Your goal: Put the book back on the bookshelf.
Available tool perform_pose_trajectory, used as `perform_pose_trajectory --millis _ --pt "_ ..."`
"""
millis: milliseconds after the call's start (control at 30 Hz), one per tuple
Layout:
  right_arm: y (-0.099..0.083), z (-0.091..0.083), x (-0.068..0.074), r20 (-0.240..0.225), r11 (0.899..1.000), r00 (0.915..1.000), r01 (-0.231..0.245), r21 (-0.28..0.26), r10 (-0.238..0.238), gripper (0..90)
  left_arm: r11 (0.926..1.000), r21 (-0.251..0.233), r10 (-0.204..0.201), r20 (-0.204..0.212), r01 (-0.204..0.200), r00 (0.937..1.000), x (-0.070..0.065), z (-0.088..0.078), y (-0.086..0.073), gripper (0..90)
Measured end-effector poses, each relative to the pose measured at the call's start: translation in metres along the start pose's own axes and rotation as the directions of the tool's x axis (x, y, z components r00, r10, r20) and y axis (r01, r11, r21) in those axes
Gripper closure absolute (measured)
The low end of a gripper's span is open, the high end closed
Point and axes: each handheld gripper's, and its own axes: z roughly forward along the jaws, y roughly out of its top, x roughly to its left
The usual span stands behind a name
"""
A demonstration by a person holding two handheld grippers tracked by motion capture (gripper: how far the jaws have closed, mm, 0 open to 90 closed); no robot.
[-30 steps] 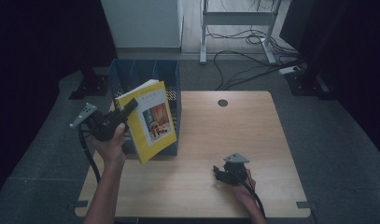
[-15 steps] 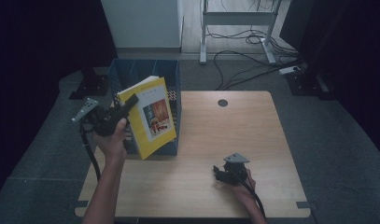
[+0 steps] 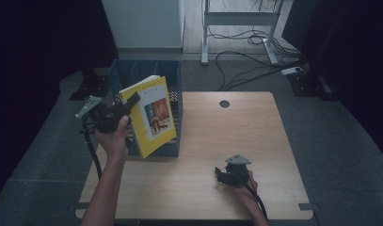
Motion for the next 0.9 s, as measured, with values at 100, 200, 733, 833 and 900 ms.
perform_pose_trajectory --millis 100,200,733,833,900 --pt "0.0 0.0 0.0 0.0 1.0 1.0 0.0 0.0 0.0 29.1 1.0 -0.006 -0.005 -0.013 0.005 0.9999 0.0 0.004 0.001 75.1" --pt "0.0 0.0 0.0 0.0 1.0 1.0 0.0 0.0 0.0 29.2 1.0 -0.006 0.003 -0.019 -0.003 0.9998 0.0 0.008 0.004 75.1" --pt "0.0 0.0 0.0 0.0 1.0 1.0 -0.001 0.0 0.001 29.1 0.9999 0.01 0.014 -0.061 -0.014 0.998 0.003 0.023 0.004 75.1" --pt "0.0 0.0 0.0 0.0 1.0 1.0 0.0 0.002 0.0 29.1 0.9998 0.009 0.02 -0.068 -0.019 0.9975 0.003 0.026 0.003 75.1" --pt "0.0 0.0 0.0 0.0 1.0 1.0 0.0 0.002 0.0 29.1 0.9997 0.0 0.024 -0.076 -0.024 0.9968 0.003 0.028 0.003 75.1"
